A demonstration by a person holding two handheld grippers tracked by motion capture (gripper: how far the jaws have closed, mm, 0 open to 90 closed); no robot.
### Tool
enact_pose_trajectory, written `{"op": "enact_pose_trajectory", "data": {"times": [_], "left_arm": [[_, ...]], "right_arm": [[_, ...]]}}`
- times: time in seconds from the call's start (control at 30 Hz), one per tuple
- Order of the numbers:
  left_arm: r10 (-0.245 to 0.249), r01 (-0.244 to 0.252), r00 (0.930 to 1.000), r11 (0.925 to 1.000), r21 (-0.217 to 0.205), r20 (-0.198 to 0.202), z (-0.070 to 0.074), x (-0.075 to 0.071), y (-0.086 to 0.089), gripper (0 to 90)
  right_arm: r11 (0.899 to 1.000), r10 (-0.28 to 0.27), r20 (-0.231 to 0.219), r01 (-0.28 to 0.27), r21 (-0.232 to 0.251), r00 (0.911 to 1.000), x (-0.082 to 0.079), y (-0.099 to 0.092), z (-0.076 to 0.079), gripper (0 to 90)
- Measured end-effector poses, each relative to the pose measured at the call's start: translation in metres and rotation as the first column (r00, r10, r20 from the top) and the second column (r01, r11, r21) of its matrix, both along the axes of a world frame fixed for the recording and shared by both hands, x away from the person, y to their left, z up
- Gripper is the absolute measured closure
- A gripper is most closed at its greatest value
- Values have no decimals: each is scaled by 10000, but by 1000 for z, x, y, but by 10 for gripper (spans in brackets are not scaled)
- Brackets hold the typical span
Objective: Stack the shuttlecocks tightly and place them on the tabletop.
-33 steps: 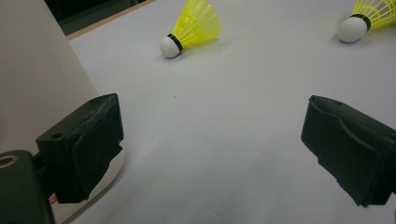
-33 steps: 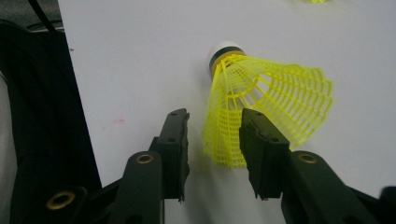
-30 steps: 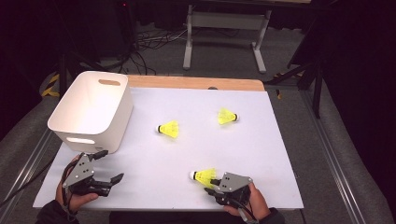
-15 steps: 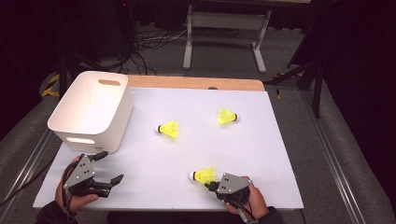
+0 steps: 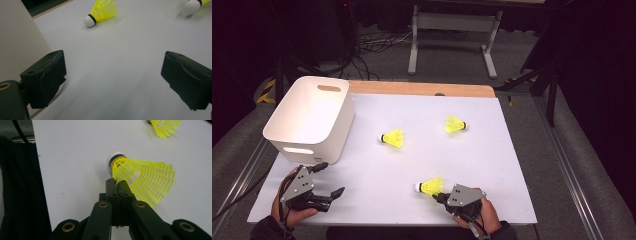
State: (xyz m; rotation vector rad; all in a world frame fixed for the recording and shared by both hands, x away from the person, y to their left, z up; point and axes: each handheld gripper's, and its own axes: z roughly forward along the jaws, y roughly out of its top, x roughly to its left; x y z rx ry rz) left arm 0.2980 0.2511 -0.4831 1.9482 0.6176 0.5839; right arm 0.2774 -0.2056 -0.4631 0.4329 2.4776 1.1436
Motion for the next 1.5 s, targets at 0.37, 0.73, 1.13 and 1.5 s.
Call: {"op": "enact_pose_trajectory", "data": {"times": [0.37,0.73,1.13,1.5], "left_arm": [[-9,9,10000,10000,40,-8,0,0,0,64],[29,-29,10000,10000,-31,0,0,0,0,60],[-78,77,10000,10000,-55,-36,-1,2,1,56],[-78,78,10000,10000,-12,21,0,1,1,53]], "right_arm": [[9996,-135,66,134,233,9999,0,-5,5,899],[9977,-289,188,277,617,9994,2,-12,11,900],[9942,-595,371,559,914,9975,5,-18,18,900],[9872,-1055,561,978,1259,9928,9,-27,26,900]]}}
